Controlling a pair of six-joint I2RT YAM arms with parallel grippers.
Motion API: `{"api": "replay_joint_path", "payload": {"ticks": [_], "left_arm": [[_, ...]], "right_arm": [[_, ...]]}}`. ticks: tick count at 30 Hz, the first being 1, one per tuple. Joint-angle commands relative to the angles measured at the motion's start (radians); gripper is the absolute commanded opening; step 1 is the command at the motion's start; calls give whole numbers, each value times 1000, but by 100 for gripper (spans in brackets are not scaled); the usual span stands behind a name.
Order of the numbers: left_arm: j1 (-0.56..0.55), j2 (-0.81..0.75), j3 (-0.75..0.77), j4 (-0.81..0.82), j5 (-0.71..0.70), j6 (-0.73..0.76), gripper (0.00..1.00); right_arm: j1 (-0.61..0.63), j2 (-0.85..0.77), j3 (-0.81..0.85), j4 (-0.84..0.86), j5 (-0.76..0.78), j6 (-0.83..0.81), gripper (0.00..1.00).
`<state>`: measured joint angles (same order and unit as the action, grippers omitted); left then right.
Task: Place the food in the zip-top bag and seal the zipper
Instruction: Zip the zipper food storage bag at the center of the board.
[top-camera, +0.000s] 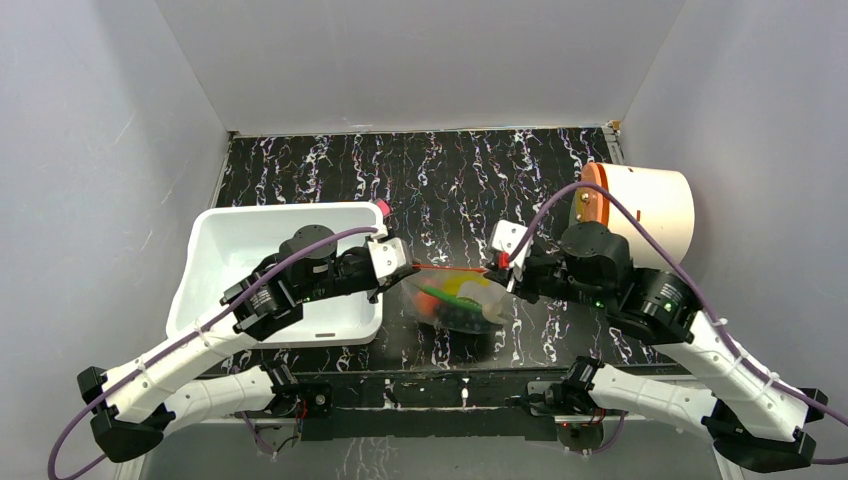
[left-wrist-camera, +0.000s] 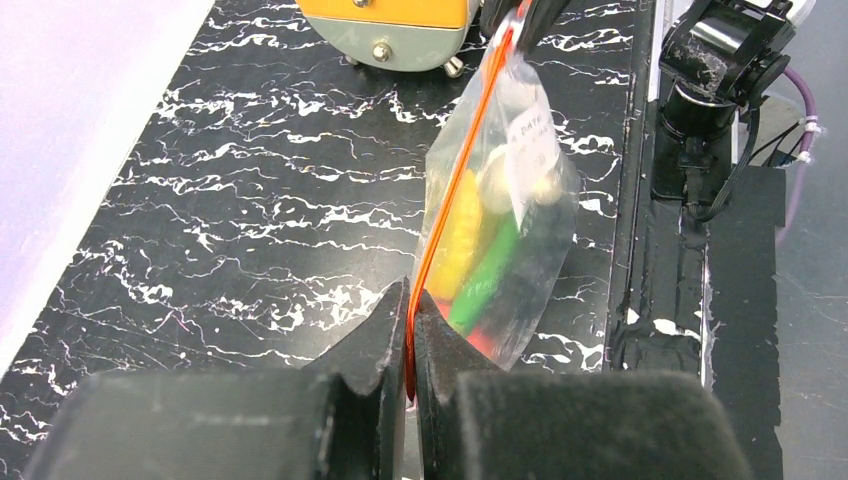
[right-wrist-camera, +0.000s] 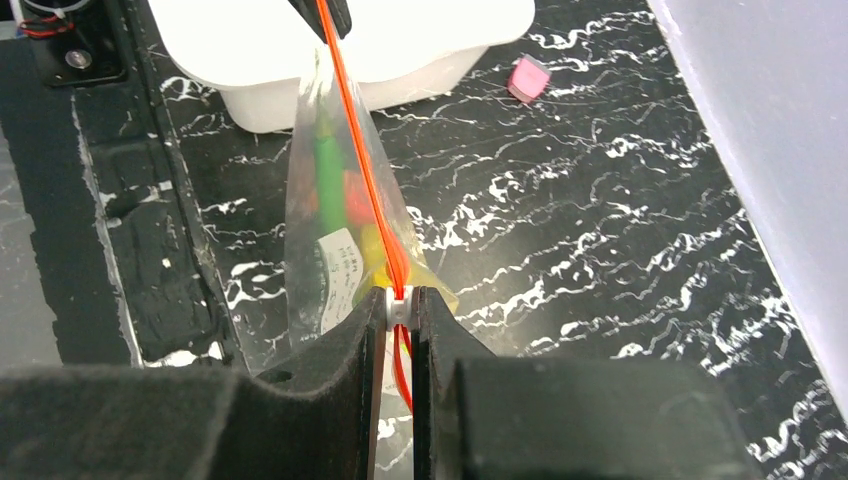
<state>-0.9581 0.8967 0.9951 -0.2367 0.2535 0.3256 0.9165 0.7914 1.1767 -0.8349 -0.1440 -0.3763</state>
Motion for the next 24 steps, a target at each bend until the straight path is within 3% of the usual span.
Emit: {"api": "replay_joint_path", "payload": {"ticks": [1, 17, 24], "left_arm": [[10, -40, 20, 2, -57, 22, 0], [10, -33, -3, 20, -104, 30, 0], [10, -16, -10, 31, -192, 4, 0]], "right_arm": [[-5, -36, 123, -184, 144, -64, 0], [-5, -60, 274, -486, 354, -32, 0], [-5, -60, 316, -504, 429, -7, 0]]}}
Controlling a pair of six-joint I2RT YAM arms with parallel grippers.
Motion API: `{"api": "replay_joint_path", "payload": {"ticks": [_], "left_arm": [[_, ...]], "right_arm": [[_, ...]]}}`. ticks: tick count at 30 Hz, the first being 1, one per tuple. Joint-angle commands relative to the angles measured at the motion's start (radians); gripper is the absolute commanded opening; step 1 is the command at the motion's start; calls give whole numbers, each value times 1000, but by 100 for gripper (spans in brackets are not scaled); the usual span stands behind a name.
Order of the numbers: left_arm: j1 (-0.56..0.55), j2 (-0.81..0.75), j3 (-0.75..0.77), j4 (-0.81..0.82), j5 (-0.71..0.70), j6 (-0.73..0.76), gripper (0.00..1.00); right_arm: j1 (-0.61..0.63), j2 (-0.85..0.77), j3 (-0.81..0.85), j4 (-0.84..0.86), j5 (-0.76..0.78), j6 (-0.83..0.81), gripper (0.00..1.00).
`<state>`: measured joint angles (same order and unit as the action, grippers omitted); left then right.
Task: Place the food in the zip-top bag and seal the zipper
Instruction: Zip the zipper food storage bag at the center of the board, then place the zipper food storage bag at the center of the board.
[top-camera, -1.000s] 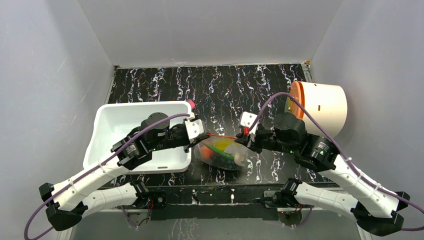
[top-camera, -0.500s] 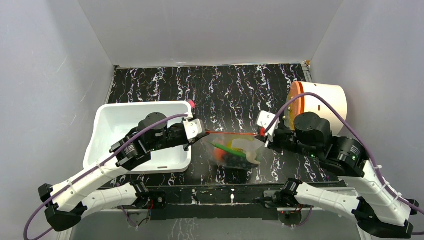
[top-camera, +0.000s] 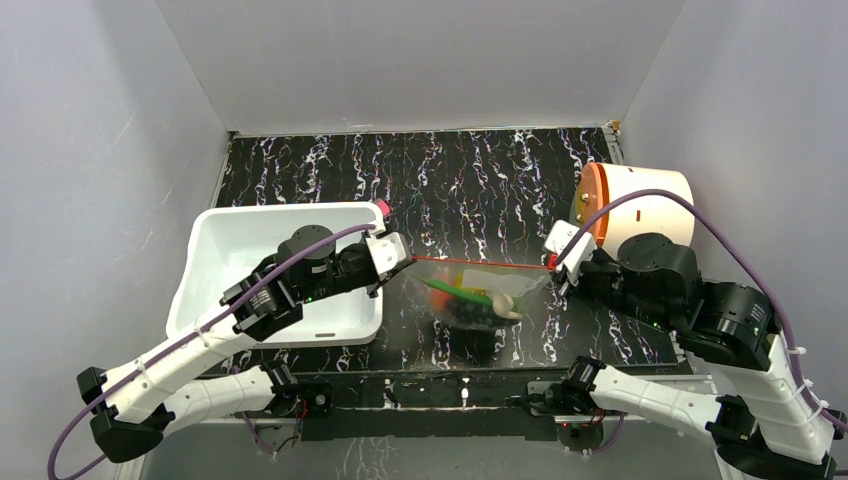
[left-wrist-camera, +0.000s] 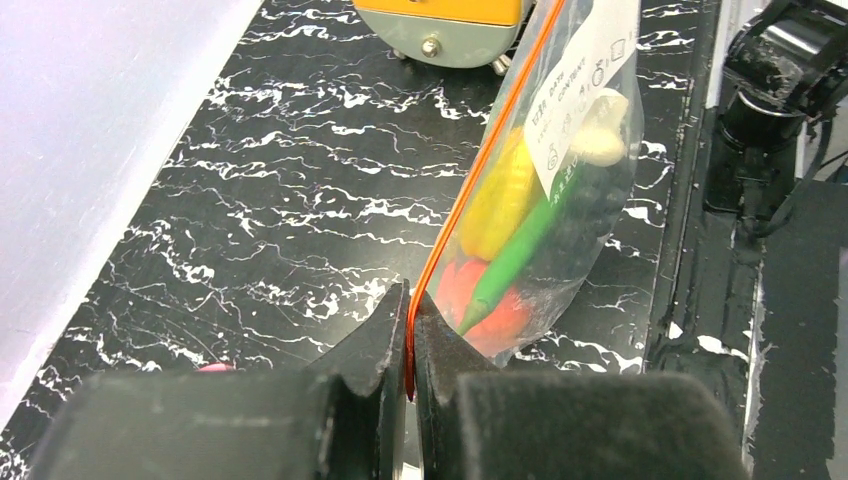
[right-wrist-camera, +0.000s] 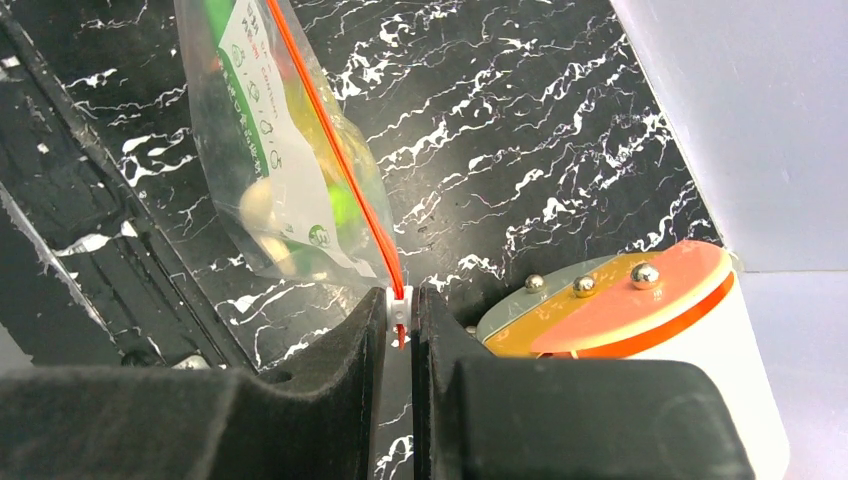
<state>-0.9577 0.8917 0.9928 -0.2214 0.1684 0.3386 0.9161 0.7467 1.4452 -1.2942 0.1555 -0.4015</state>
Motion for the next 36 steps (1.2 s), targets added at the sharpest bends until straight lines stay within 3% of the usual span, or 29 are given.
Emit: {"api": "replay_joint_path", "payload": {"ticks": [1, 12, 19, 23, 29, 36], "left_arm": [[10, -10, -8, 14, -129, -9, 0], [9, 13, 7, 23, -84, -37, 0], [8, 48, -51, 48, -7, -125, 3], [9, 71, -64, 28, -13, -171, 15], [8, 73, -26, -9, -63, -196, 50], [9, 65, 43, -84, -152, -262, 61]], "right_arm": [[-5, -16, 51, -47, 144, 23, 0], [-5, -11, 112, 10, 109, 84, 0], [-5, -36, -44, 174, 55, 213, 0], [-6, -46, -152, 272, 60, 341, 0], [-5, -78, -277, 394, 154, 454, 0], [-5, -95, -453, 627, 210, 452, 0]]}}
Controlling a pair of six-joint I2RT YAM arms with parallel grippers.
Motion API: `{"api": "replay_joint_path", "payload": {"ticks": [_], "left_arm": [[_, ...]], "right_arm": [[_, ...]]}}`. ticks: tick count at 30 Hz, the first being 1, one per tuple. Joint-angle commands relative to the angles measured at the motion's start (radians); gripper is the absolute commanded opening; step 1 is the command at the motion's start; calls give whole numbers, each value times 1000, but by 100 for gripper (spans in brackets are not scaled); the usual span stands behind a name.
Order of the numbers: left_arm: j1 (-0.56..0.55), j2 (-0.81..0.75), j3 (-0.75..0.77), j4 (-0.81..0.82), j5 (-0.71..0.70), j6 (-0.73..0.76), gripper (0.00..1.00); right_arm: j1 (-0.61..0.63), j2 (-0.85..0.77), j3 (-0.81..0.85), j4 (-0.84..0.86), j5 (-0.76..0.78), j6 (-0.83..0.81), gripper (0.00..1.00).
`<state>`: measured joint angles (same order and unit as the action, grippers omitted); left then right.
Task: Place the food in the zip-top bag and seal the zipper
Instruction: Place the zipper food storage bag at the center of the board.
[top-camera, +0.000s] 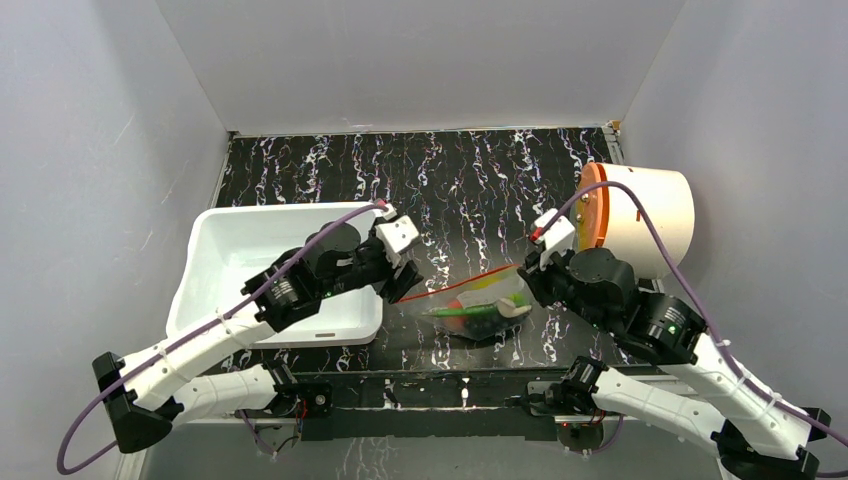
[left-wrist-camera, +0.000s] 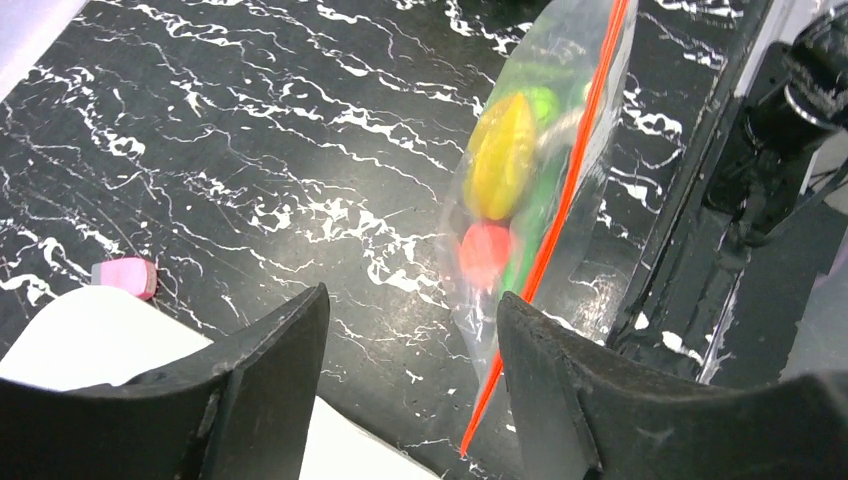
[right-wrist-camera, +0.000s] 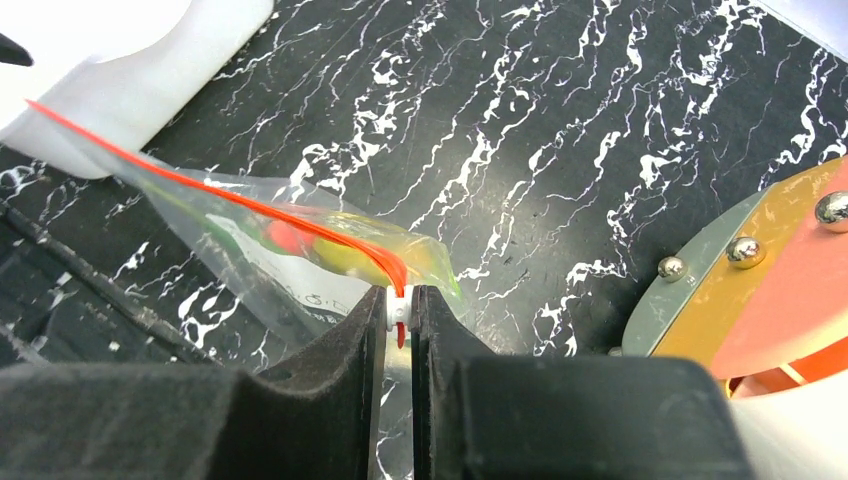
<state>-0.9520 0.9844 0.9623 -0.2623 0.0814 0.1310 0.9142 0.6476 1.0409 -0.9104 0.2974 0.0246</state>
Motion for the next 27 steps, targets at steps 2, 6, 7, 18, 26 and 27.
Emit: {"api": "replay_joint_path", "payload": {"ticks": [2, 6, 7, 18, 26, 27], "left_arm": [[3, -34, 85, -55, -79, -79, 64], [4, -65, 81, -53, -76, -122, 67], [4, -74, 76, -51, -73, -124, 67], [4, -134, 73, -85, -121, -138, 69], [4, -147, 55, -97, -229, -226, 97], [4, -152, 54, -101, -245, -239, 98]], "right_arm": [[-3, 36, -66, 269, 107, 30, 0], [-3, 106, -87, 341, 202, 22, 0], [-3, 136, -83, 361, 233, 20, 0], [-221, 433, -17, 601, 201, -56, 0], [-465, 644, 45, 670, 54, -26, 0], [-479, 667, 57, 672, 47, -24, 0]]}}
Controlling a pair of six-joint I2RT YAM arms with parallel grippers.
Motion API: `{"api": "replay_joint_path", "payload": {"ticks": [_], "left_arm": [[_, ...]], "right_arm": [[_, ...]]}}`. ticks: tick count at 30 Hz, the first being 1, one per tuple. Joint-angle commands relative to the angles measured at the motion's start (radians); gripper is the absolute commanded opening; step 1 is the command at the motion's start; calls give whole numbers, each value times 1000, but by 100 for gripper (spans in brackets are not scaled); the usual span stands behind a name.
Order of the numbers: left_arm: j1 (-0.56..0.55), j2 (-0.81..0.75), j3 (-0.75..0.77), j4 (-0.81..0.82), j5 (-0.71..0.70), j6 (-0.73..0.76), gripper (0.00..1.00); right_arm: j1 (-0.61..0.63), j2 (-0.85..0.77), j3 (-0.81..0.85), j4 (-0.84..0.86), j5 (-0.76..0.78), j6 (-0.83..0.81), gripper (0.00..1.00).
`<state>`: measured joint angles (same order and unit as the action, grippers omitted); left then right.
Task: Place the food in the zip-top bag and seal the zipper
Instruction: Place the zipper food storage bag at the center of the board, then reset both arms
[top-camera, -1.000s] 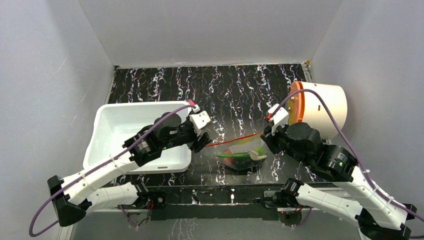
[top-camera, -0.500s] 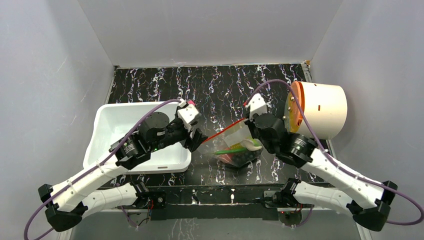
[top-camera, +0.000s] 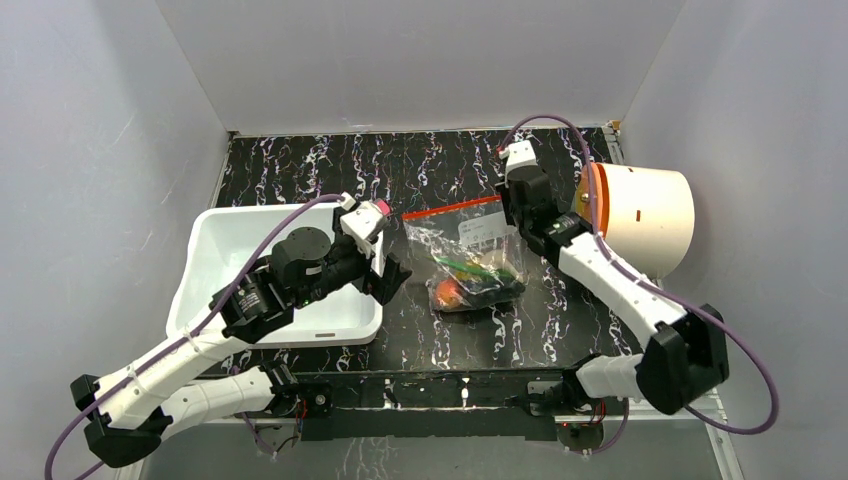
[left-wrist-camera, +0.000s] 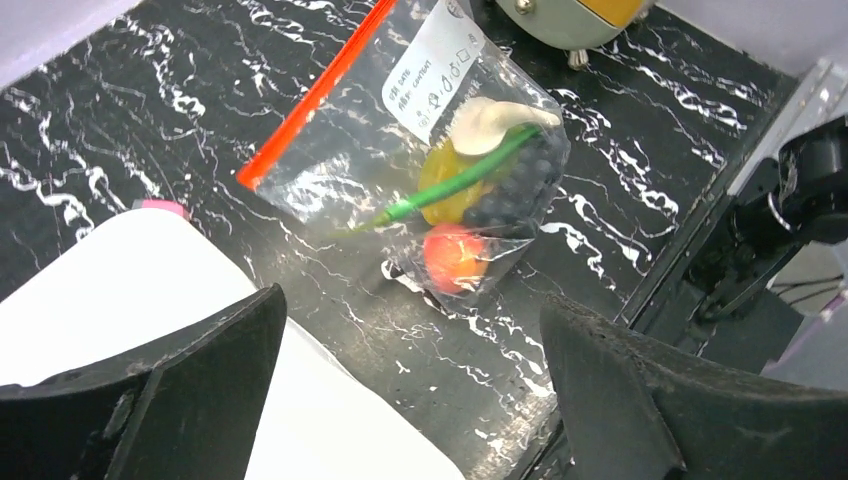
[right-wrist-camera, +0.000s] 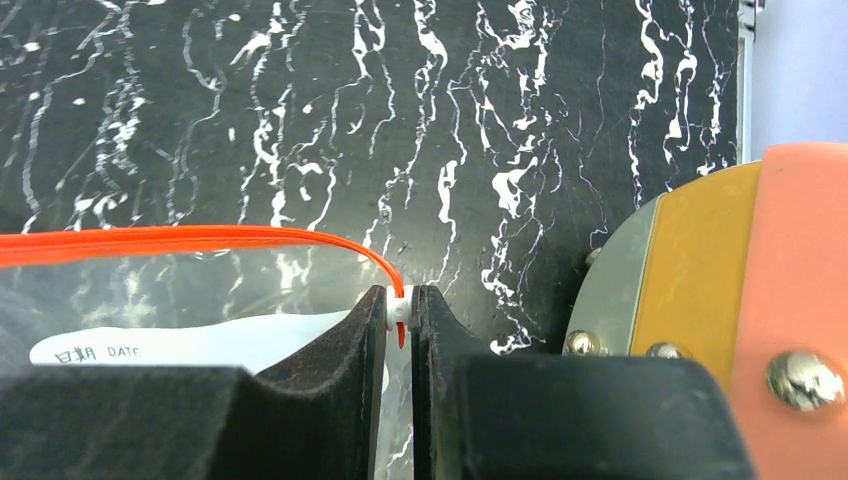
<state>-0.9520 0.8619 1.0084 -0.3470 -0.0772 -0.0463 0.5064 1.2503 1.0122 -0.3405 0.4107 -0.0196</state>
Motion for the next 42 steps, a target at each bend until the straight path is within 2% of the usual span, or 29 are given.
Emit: {"api": "replay_joint_path", "payload": {"ticks": [1, 7, 9, 13, 19, 21, 22, 23, 24, 29, 42], "left_arm": [[3, -36, 7, -25, -101, -73, 98], [3, -65, 14, -95, -212, -140, 98], [4, -71, 22, -138, -255, -177, 98], [4, -72, 25, -191, -331, -250, 98], [3, -11, 59, -292, -531, -426, 98], [4, 13, 75, -306, -539, -437, 98], [4, 20, 80, -305, -528, -428, 98], [3, 27, 84, -302, -515, -417, 98], [4, 28, 87, -295, -500, -409, 98], [4, -9, 94, -234, -424, -373, 98], [4, -185, 55, -70, -378, -370, 98]], "right_arm": [[-85, 85, 96, 107, -67, 24, 0], [-125, 168, 111, 154, -53, 41, 2], [-130, 188, 130, 143, -50, 48, 6], [-129, 168, 172, 106, -110, 60, 28], [-129, 84, 212, -17, -258, 128, 56], [-129, 56, 222, -68, -313, 148, 67], [-128, 40, 224, -89, -338, 156, 74], [-128, 21, 225, -105, -361, 169, 92], [-128, 1, 226, -119, -381, 181, 97], [-128, -119, 244, -202, -432, 237, 98], [-128, -443, 160, -291, -562, 376, 98]]}}
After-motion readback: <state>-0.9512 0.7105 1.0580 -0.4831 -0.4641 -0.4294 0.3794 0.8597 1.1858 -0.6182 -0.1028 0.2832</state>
